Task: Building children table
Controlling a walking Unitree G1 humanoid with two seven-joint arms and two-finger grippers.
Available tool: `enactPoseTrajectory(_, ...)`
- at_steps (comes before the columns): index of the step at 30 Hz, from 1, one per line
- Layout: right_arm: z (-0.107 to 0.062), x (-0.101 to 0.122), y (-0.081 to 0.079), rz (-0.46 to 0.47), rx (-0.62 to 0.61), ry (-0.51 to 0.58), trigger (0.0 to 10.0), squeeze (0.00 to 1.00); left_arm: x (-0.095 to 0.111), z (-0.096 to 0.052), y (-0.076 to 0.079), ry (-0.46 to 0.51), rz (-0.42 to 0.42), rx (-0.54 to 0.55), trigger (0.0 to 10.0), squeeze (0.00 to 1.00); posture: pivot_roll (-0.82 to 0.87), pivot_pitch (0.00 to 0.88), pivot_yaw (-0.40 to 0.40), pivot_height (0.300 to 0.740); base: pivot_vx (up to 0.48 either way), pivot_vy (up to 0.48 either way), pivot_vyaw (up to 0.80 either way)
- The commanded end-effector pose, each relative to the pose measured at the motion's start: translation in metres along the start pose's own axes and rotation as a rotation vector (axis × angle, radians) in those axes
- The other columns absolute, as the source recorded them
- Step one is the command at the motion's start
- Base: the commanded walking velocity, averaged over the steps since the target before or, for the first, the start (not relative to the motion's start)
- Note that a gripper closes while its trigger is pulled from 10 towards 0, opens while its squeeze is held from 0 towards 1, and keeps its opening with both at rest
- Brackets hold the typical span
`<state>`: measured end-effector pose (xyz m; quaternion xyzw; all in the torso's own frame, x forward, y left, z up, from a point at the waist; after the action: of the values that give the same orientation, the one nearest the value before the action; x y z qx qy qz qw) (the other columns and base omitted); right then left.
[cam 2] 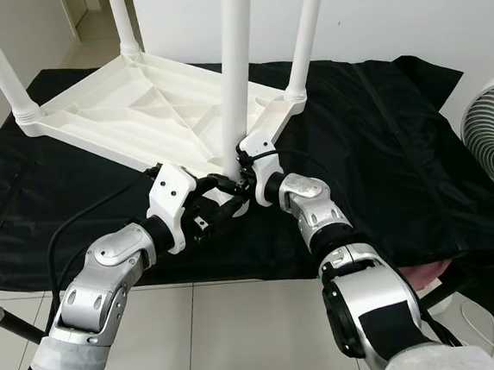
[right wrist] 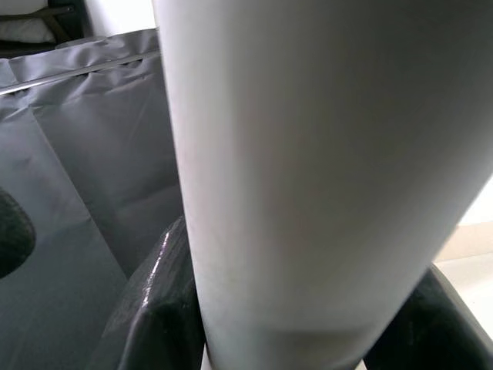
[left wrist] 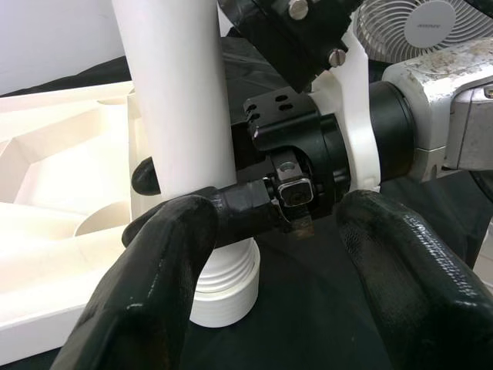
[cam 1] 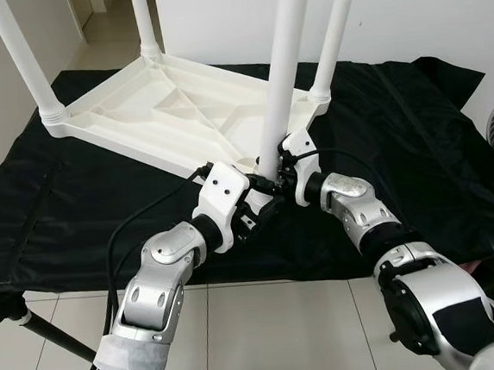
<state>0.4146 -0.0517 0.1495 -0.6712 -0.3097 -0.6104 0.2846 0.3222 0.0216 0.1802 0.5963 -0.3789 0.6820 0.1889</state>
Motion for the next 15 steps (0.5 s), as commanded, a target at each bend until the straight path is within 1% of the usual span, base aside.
enactPoseTrajectory(1, 0.003, -0.008, -0.005, -0.005, 0.015, -0.034, 0.0, 0.00, -0.003, 0.000, -0.005, -0.022, -0.007, 0.042, 10.0, 0.00, -0.03, 0.019, 0.003, 0.740, 0.000, 0.000, 0.00)
enactPoseTrajectory(3, 0.002, -0.010, -0.004, -0.004, 0.008, -0.034, 0.0, 0.00, -0.004, 0.000, -0.005, -0.024, -0.008, 0.042, 10.0, 0.00, -0.03, 0.019, 0.003, 0.740, 0.000, 0.000, 0.00)
enactPoseTrajectory(4, -0.003, -0.011, 0.003, 0.003, -0.032, -0.015, 0.0, 0.00, -0.004, -0.001, -0.004, -0.026, -0.012, 0.042, 10.0, 0.00, -0.04, 0.031, -0.001, 0.740, 0.000, 0.000, 0.00)
enactPoseTrajectory(5, -0.003, -0.011, 0.003, 0.003, -0.032, -0.015, 0.0, 0.00, -0.004, -0.001, -0.004, -0.026, -0.012, 0.042, 10.0, 0.00, -0.04, 0.031, -0.001, 0.740, 0.000, 0.000, 0.00)
enactPoseTrajectory(8, -0.008, -0.009, 0.013, 0.008, -0.106, 0.015, 0.0, 0.00, -0.004, 0.000, -0.003, -0.025, -0.017, 0.041, 10.0, 0.00, -0.04, 0.031, -0.001, 0.740, 0.000, 0.000, 0.00)
enactPoseTrajectory(11, -0.010, -0.008, 0.017, 0.018, -0.140, 0.032, 0.0, 0.00, -0.004, -0.001, -0.002, -0.024, -0.019, 0.041, 10.0, 0.00, -0.04, 0.042, -0.007, 0.740, 0.000, 0.000, 0.00)
enactPoseTrajectory(14, -0.015, -0.006, 0.022, 0.053, -0.224, 0.075, 0.0, 0.00, -0.005, -0.001, -0.001, -0.025, -0.026, 0.040, 10.0, 0.00, -0.05, 0.048, -0.008, 0.740, 0.000, 0.000, 0.00)
enactPoseTrajectory(15, -0.015, -0.006, 0.022, 0.053, -0.224, 0.075, 0.0, 0.00, -0.005, -0.001, -0.001, -0.025, -0.026, 0.040, 10.0, 0.00, -0.05, 0.048, -0.008, 0.740, 0.000, 0.000, 0.00)
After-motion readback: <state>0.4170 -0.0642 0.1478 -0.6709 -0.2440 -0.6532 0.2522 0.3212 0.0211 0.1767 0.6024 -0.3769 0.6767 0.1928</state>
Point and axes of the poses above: a point about 5 cm out from each wrist's last joint towards the gripper, its own z axis pointing out of the wrist towards the gripper, its own x axis along the axis of the wrist's last joint, y = z × x, the point moved 6 cm from there along z, pointing out of the wrist towards the gripper, and after that the axes turned 8 degrees about z, right-handed, at the moved point
